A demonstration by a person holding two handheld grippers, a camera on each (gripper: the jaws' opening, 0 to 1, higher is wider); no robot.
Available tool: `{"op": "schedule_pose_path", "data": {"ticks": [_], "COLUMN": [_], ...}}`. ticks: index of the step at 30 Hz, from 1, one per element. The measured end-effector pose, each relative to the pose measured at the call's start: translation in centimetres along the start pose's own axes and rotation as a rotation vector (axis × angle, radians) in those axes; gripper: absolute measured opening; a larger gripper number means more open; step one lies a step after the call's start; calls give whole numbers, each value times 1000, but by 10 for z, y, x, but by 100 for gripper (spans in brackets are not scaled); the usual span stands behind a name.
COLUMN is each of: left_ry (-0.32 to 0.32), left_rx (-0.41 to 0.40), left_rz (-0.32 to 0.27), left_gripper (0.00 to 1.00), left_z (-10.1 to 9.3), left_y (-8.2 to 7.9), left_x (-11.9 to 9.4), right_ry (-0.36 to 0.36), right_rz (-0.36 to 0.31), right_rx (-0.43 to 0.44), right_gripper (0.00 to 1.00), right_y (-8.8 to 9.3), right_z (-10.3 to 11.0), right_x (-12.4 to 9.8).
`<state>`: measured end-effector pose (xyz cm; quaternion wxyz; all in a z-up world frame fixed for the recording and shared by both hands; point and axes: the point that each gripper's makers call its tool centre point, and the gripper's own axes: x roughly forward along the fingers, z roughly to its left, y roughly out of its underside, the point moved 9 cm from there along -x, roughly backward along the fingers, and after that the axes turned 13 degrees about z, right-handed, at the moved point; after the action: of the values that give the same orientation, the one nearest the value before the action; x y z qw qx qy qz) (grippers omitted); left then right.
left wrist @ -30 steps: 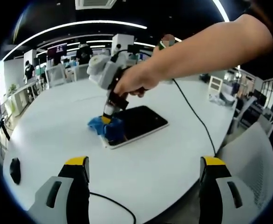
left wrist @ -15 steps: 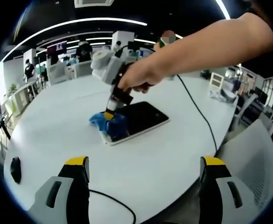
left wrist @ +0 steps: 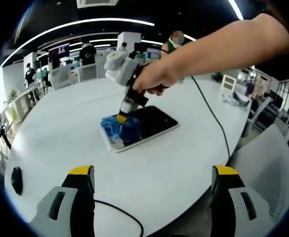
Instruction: Wipe the mirror surface with the cleaning cloth until all visible marks leave the cleaned area.
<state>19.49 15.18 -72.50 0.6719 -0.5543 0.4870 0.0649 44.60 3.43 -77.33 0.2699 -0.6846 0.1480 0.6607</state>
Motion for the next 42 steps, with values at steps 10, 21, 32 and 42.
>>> {"op": "schedule_pose_path", "data": {"ticks": [10,21,32,42], "left_ry": [-29,-27,-24,-26], "left_rx": [21,23,29,30], "left_rz": [-32,-30,-25,-21], "left_gripper": [99,99,99,99], "left_z": [1,0,-1,-2], "left_y": [-4,-3,-2,-3], "left_x": [-3,-3,-2,-2], "right_ry": [2,-30,-15,-3], "right_rz": [-8,-27,-15,9], "right_rx": [6,51,40,56], "right_gripper": [2,1,1,1], "right_y": [19,43,63,87], "right_z": [-9,-38,-57,-69], "right_x": [-5,-5,-5,-13]}}
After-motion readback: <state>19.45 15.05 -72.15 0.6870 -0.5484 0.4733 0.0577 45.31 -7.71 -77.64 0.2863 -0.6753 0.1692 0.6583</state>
